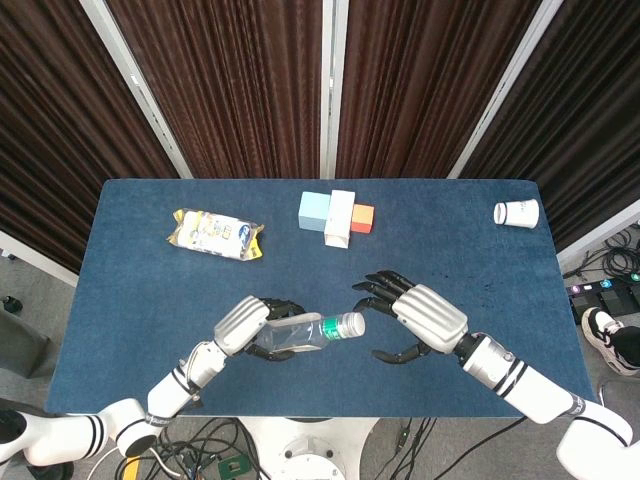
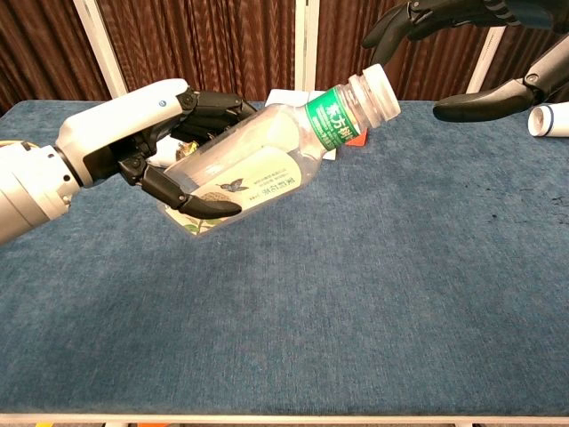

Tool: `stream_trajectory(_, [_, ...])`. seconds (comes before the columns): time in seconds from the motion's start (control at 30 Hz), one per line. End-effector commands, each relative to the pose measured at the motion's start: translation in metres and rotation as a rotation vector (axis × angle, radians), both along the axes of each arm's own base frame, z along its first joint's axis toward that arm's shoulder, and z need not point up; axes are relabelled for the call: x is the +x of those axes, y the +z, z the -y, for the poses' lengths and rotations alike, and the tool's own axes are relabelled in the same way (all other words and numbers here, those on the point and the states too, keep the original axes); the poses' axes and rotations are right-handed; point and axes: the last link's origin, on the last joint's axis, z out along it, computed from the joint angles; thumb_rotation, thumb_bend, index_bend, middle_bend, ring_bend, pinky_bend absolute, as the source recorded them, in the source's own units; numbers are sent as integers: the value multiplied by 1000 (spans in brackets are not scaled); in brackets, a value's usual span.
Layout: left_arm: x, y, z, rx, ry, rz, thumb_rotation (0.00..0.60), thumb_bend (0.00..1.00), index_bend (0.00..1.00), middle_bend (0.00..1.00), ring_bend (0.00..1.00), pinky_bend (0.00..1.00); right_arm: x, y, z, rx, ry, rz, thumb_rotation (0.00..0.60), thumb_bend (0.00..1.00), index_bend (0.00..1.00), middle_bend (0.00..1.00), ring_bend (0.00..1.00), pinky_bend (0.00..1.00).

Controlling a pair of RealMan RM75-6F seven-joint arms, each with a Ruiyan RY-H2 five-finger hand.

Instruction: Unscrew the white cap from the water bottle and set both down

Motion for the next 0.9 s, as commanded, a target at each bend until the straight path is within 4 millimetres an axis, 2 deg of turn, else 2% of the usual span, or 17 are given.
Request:
stream_trajectory(0.03, [0, 0, 0, -1, 2, 3, 600, 476, 537, 556, 485, 595, 0, 0, 1, -5, -3, 7, 429, 213, 273, 87, 0, 0])
stream_trajectory(0.23, [0, 0, 1, -12, 9, 21, 600, 476, 537, 556, 485, 594, 4, 2, 6, -29, 0, 35, 442, 214, 273, 88, 0, 0])
stream_trajectory(0.47, [2, 3, 0, -31, 17, 46, 600, 475, 537, 556, 485, 594, 6, -2, 10, -60, 11, 30, 585, 217, 273, 97, 0, 0])
stream_trajectory(0.7, [4, 3, 1, -34, 15, 48, 600, 475, 537, 556, 484, 594, 10, -6, 13, -79, 14, 49, 600, 217, 283, 106, 0, 0])
stream_trajectory(0.9, [5, 2, 1, -37, 15, 47, 600, 475, 537, 556, 485, 594, 16, -10, 14, -85, 38, 67, 600, 217, 333, 124, 0, 0])
